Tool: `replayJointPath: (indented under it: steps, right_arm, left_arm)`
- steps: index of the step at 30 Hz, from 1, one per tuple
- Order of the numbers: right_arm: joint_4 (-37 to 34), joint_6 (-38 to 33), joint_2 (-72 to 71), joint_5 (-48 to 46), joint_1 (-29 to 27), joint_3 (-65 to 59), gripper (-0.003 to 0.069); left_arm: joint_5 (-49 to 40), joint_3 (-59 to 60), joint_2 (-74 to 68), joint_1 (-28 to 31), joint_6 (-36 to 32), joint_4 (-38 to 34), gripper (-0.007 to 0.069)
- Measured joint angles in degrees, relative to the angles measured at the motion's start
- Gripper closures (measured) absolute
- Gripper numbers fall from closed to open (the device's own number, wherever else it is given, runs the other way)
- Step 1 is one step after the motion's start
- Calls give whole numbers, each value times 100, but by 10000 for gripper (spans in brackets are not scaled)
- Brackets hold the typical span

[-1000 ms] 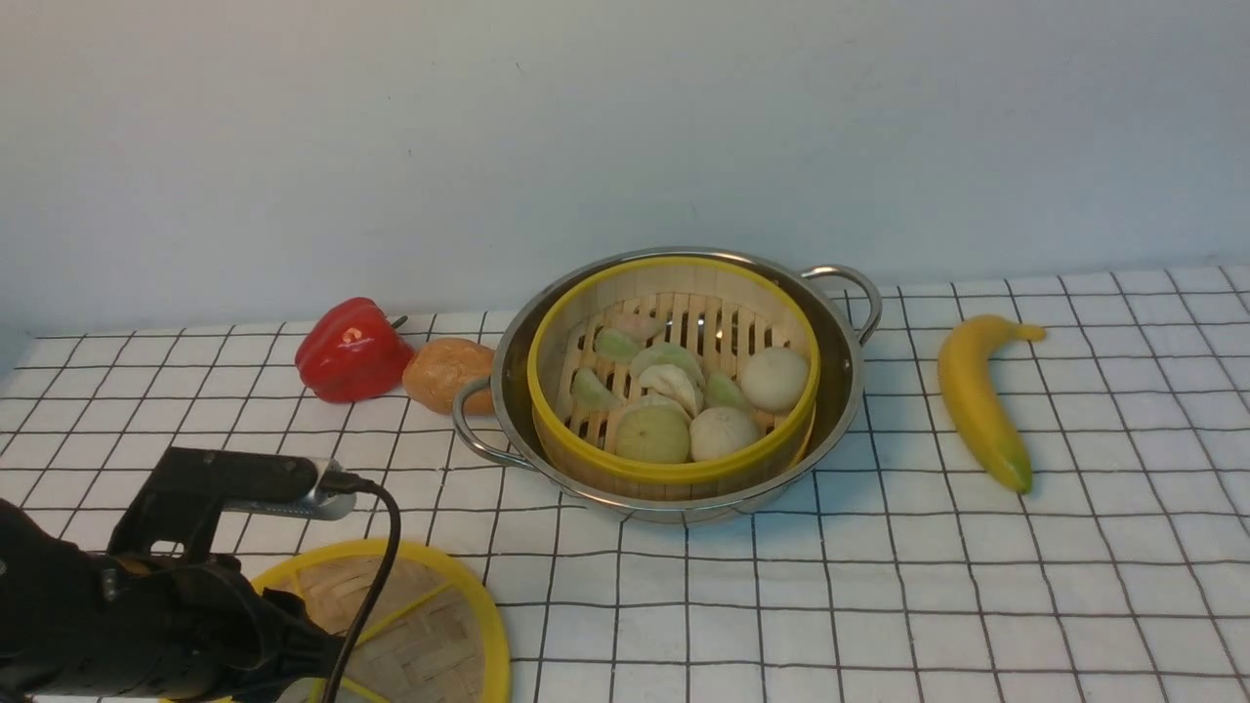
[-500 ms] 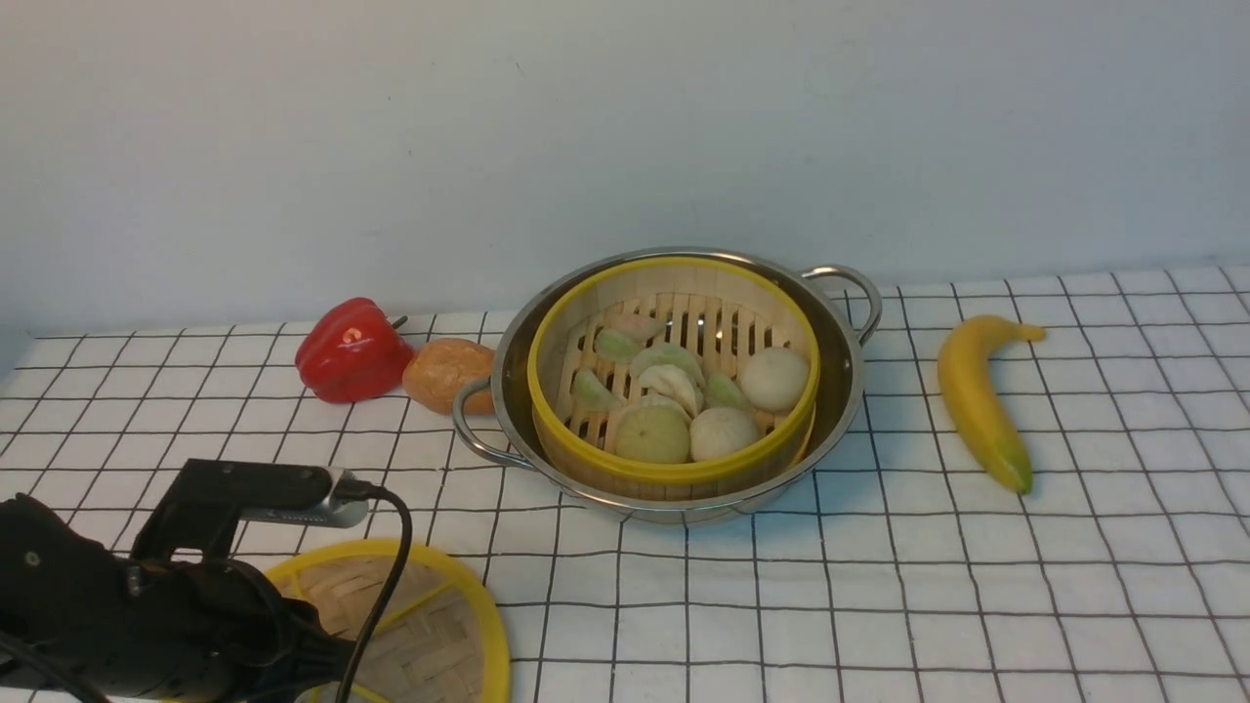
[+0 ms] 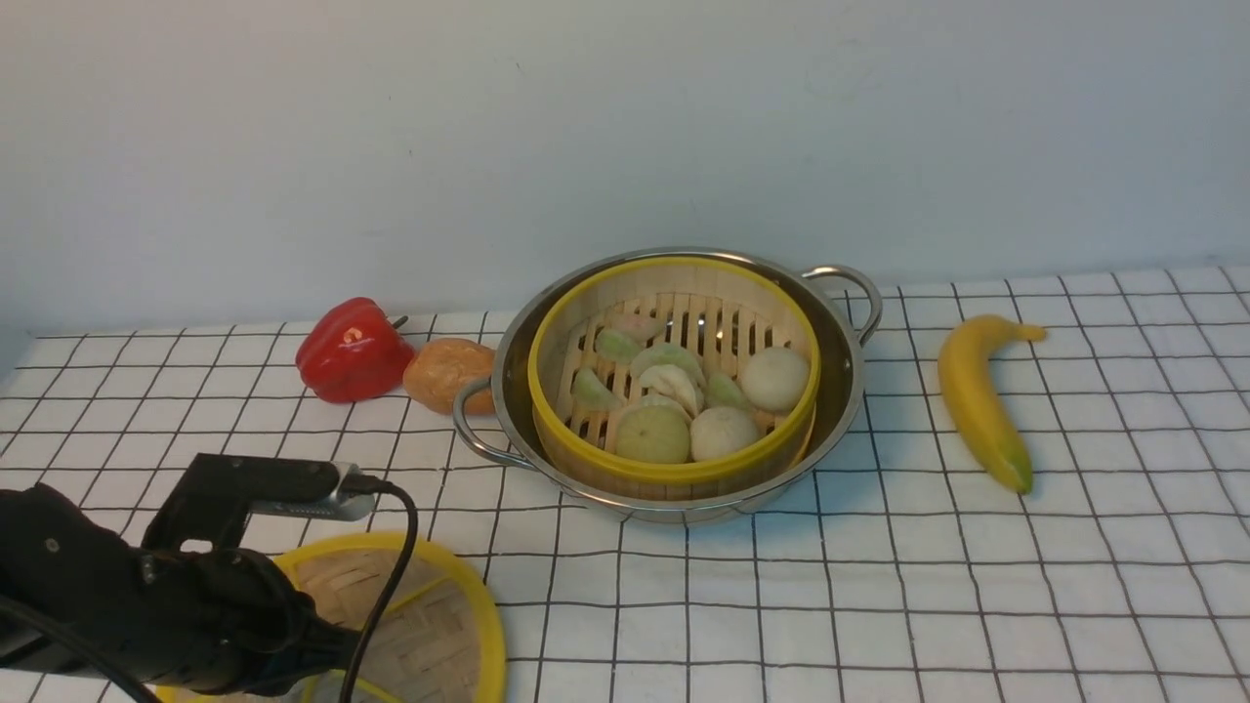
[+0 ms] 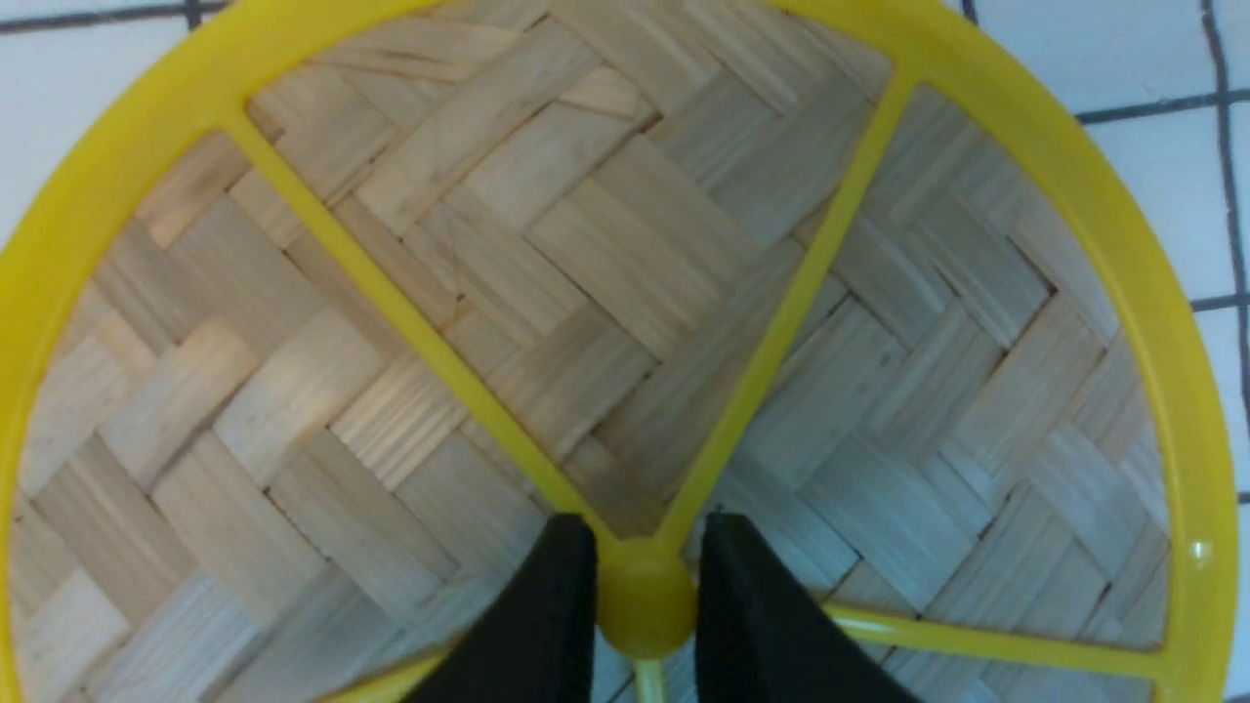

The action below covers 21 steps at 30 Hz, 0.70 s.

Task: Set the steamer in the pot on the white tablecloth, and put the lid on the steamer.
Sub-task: 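Grasp the bamboo steamer lid lying on the table by its centre knob, then place the yellow bamboo steamer lid onto the steamer in the pot with the left gripper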

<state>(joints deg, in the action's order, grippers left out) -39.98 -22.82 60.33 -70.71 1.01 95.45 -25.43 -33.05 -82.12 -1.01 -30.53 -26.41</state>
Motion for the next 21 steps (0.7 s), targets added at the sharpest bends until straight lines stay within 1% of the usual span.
replayJointPath:
  steps: [6,8,9,11,12,14,15,17,18,21]
  right_arm:
    - [0,0,0,0,0,0,655]
    - [0,0,0,0,0,0,655]
    - [0,0,0,0,0,0,655]
    - [0,0,0,0,0,0,651]
    - [0,0,0,0,0,0,651]
    - [0,0,0,0,0,0,650]
    - [0,0,0,0,0,0,650]
    - [0,0,0,0,0,0,647]
    - [0,0,0,0,0,0,646]
    - [0,0,0,0,0,0,643]
  left_arm:
    - [-334,-294,-14,0,0,56,508]
    - [-672,-515,-15,0,0,287,508]
    - [-706,-558,-20,0,0,345,508]
    - [-1290,-875,-22,0,37,775,508]
    - [-1344,-906,-22,0,52,858,508]
    - [-2118,-1405,-26,0,258,1411,508]
    - [-2118,-1444,-26,0,286,1449,508]
    - [-2695,-1919,-26,0,646,1759,508]
    - [-3004,-2303,-26,0,892,1866,508]
    - [-3353,-3123,-26,0,1101,1877,508]
